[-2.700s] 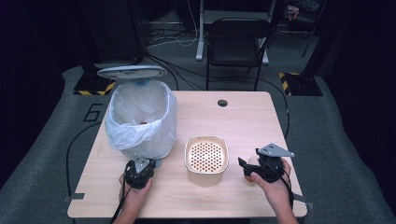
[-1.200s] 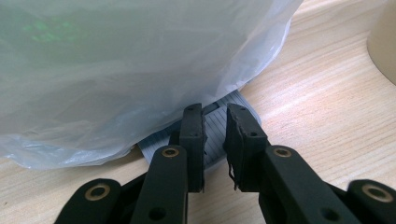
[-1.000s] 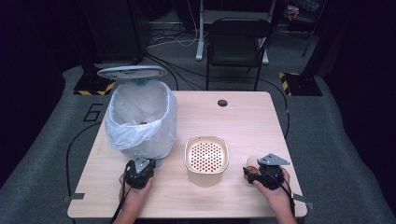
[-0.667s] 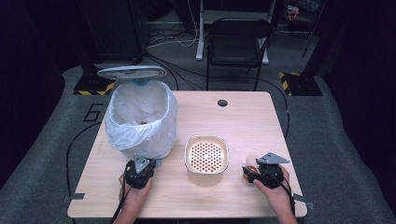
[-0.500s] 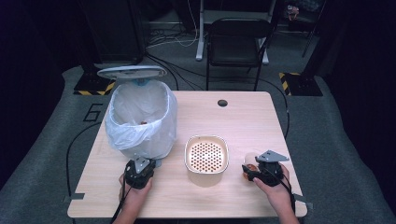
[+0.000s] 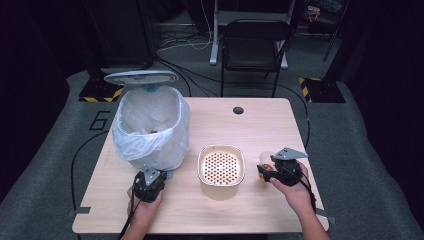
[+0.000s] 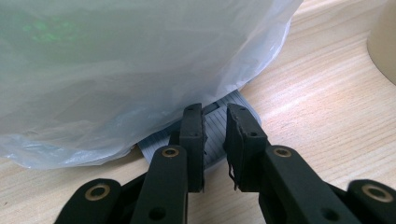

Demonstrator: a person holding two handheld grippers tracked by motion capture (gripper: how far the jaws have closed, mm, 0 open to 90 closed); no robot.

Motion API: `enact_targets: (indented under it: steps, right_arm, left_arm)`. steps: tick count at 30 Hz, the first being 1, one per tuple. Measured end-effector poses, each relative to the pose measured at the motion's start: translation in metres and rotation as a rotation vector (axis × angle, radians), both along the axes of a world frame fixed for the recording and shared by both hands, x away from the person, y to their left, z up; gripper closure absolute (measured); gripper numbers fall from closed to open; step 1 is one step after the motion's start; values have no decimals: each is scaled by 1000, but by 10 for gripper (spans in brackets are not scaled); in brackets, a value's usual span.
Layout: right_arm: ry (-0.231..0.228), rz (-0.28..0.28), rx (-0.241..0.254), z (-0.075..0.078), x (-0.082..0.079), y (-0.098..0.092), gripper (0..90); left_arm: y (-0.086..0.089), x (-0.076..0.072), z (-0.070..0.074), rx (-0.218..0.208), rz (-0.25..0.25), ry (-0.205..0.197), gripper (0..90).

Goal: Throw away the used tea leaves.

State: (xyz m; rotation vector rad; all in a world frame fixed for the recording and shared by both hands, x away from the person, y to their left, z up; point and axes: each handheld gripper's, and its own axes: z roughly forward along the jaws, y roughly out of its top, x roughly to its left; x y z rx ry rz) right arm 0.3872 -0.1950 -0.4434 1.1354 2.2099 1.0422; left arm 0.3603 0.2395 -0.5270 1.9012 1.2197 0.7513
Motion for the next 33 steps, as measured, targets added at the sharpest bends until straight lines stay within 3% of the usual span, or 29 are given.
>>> enact_targets:
  steps: [17, 33]
  right_arm:
    - [-4, 31, 8, 25, 32, 9, 344]
    - [-32, 70, -27, 53, 49, 32, 346]
  left_arm:
    - [0, 0, 0, -2, 1, 1, 768]
    - [0, 0, 0, -3, 0, 1, 769]
